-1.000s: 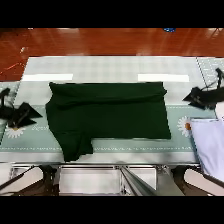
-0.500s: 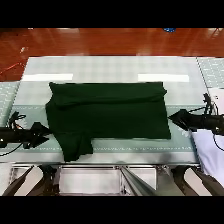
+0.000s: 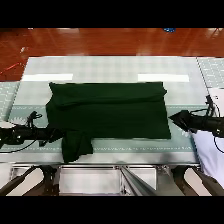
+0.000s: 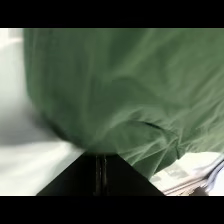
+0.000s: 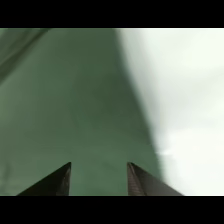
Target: Fold the shirts.
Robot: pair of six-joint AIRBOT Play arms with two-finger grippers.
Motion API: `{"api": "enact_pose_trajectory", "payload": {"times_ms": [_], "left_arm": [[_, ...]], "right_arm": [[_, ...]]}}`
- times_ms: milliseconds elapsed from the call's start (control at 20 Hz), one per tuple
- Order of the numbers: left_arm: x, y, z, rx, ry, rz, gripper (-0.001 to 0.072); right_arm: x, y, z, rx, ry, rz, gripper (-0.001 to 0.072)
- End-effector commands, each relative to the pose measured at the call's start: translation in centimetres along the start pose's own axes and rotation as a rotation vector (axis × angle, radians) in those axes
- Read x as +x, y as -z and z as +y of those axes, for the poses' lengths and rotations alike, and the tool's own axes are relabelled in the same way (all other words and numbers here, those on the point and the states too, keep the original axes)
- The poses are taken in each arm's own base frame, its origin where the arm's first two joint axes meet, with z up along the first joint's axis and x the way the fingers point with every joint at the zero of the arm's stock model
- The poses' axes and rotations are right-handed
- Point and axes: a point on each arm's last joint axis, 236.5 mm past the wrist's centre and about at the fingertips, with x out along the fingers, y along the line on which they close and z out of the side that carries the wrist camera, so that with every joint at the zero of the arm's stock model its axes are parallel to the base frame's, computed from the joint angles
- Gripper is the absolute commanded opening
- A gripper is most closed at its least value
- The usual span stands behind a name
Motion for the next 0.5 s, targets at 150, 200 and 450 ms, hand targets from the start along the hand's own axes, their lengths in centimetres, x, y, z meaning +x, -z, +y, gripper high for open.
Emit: {"api": "enact_pose_trajectory", "payload": {"times_ms": [150,200,450], "left_arm": [[0.6,1.1,-0.8,0.062,0.028,0.052,0.0024],[0.6,1.1,-0.8,0.062,0.028,0.052,0.0024],[0.6,1.0,-0.7,0.062,0.027,0.049,0.0024]], "right_arm": [[-1.7,5.0,-7.3,0.153,0.268,0.187,0.0408],[-1.6,5.6,-7.3,0.159,0.262,0.208,0.0408],[0.9,6.0,-4.8,0.194,0.099,0.247,0.0408]]}}
